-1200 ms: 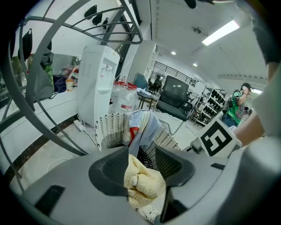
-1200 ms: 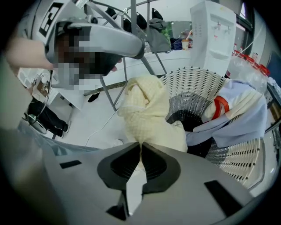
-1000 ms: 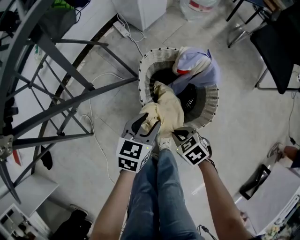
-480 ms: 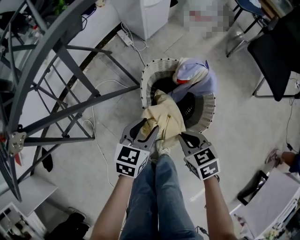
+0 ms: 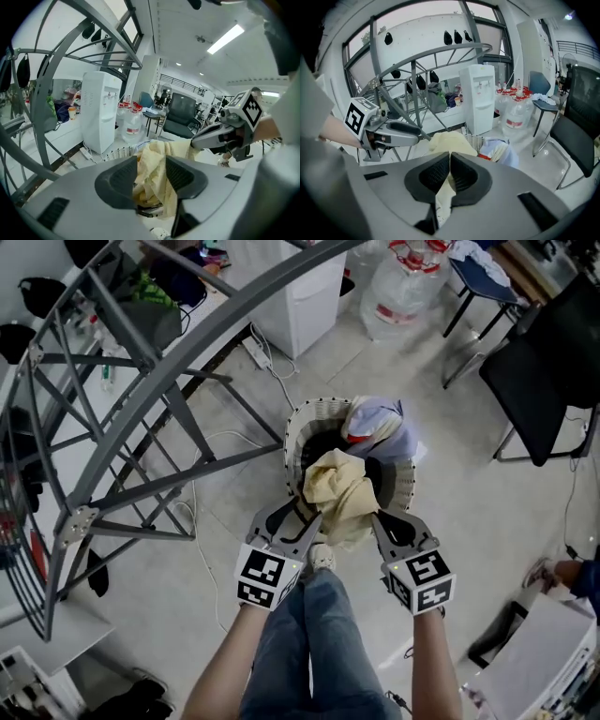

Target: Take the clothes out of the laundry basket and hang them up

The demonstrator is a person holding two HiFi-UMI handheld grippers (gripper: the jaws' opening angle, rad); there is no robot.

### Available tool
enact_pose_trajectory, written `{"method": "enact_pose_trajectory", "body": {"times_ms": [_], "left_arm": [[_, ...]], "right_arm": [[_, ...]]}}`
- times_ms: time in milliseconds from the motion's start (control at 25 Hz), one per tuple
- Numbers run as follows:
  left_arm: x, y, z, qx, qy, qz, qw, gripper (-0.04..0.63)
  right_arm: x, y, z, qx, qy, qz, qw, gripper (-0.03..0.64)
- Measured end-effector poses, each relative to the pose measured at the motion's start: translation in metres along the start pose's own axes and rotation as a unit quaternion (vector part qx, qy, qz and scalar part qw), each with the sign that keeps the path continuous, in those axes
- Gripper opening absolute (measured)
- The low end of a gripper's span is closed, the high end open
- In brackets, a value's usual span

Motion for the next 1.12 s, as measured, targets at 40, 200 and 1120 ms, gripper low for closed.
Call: {"method": "enact_pose_trajectory", "body": {"times_ms": [40,200,1120], "left_arm": [[0.001,-0.007,-0.002,0.004,0.001,0.002,1.0,0.198],[0.011,-0.034,-0.014,0.015,0.005,0.008,0.9998,0.198],[0.081,-0.124,-0.027,0.024,0.108,0.062,0.992,0.307]], "right_arm": [[0.0,-0.009,-0.007,0.006,0.003,-0.004,1.0,0.009],[-0.004,-0.044,-0.035,0.027,0.012,-0.009,1.0,0.009],[-0.05,-0.186,-0.166,0.157,0.051,-0.084,0.983,0.009]]}}
Point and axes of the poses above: the fingertips, and each gripper's own axes: z forward along the fingers, x to its right, y out of its underside, the point moved 5 cm from there along -z, backward along the fingers, and after that the axes turned 10 degrees about -y, right-handed, at the moved point
